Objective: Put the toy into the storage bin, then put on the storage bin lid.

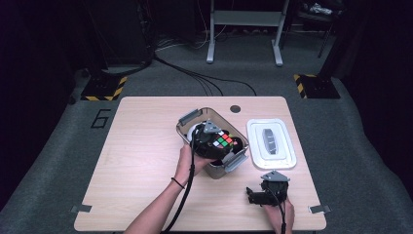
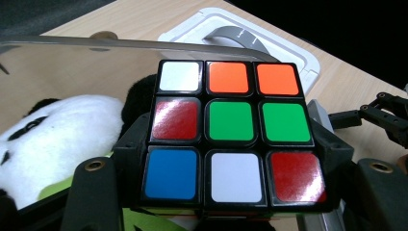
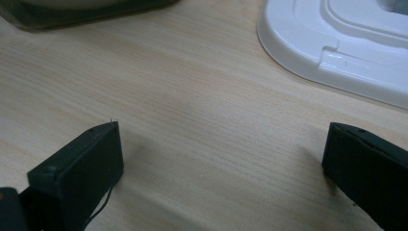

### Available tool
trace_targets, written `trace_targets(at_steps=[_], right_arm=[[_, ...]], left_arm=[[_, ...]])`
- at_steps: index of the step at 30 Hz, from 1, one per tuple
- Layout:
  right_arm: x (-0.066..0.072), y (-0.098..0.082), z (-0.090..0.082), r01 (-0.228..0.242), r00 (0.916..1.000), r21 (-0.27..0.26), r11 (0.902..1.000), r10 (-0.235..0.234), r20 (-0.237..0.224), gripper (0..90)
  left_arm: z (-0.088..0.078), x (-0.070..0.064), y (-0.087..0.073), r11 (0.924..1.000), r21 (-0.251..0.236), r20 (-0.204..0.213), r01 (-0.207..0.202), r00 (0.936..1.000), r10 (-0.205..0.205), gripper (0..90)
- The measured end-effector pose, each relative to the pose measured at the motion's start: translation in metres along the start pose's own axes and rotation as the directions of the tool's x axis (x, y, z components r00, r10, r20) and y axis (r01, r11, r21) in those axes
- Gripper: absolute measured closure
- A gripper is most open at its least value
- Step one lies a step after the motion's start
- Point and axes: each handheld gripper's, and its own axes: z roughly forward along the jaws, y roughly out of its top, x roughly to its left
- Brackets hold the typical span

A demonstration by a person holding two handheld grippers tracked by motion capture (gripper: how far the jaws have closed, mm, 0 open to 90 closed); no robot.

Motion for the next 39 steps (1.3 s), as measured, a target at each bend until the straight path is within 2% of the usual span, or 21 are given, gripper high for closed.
trace_targets(at_steps=[9,11,13,16,19,22,27,30,32,33,36,38,39], right_arm=[[0.000,0.000,0.000,0.000,1.0000,0.000,1.0000,0.000,0.000,0.0],[0.000,0.000,0.000,0.000,1.0000,0.000,1.0000,0.000,0.000,0.0],[0.000,0.000,0.000,0.000,1.0000,0.000,1.0000,0.000,0.000,0.0],[0.000,0.000,0.000,0.000,1.0000,0.000,1.0000,0.000,0.000,0.0],[0.000,0.000,0.000,0.000,1.0000,0.000,1.0000,0.000,0.000,0.0],[0.000,0.000,0.000,0.000,1.0000,0.001,1.0000,0.000,0.000,0.0],[-0.001,0.001,0.000,0.002,1.0000,0.005,1.0000,-0.002,-0.008,0.0],[-0.004,0.002,-0.002,-0.001,0.9992,0.006,1.0000,0.001,-0.041,0.0],[-0.006,0.004,-0.005,-0.006,0.9993,-0.003,1.0000,0.006,-0.038,0.0],[-0.008,0.006,-0.007,-0.006,0.9995,-0.008,1.0000,0.005,-0.031,0.0],[-0.017,0.015,-0.013,-0.009,0.9997,-0.030,0.9995,0.009,-0.023,0.4],[-0.024,0.023,-0.014,-0.022,0.9997,-0.044,0.9988,0.021,-0.015,0.8],[-0.028,0.028,-0.014,-0.027,0.9996,-0.046,0.9986,0.026,-0.006,1.2]], left_arm=[[0.003,-0.005,-0.003,0.9986,0.016,-0.013,-0.051,0.9986,0.052,33.8],[0.002,-0.005,-0.003,0.9985,0.023,-0.003,-0.049,0.9988,0.049,32.8],[-0.002,-0.005,-0.004,0.9993,0.014,0.000,-0.033,0.9994,0.033,26.2],[-0.013,-0.005,-0.005,0.9998,-0.001,0.006,-0.018,0.9998,0.018,15.6],[-0.030,-0.003,-0.005,0.9997,-0.023,0.009,-0.013,0.9999,0.013,10.9],[-0.048,0.003,-0.009,0.9985,-0.055,-0.006,-0.008,1.0000,0.008,9.9],[-0.080,0.018,-0.025,0.9965,-0.082,-0.069,0.015,0.9974,-0.021,8.0],[-0.097,0.033,-0.043,0.9962,-0.083,-0.121,0.029,0.9919,-0.039,6.1],[-0.106,0.044,-0.058,0.9961,-0.074,-0.154,0.048,0.9863,-0.059,5.5],[-0.109,0.049,-0.066,0.9952,-0.078,-0.183,0.060,0.9805,-0.073,5.1],[-0.118,0.066,-0.091,0.9930,-0.057,-0.231,0.103,0.9663,-0.114,3.3],[-0.122,0.077,-0.108,0.9890,-0.046,-0.250,0.141,0.9569,-0.148,2.0],[-0.123,0.082,-0.116,0.9864,-0.047,-0.267,0.158,0.9497,-0.165,1.5]])
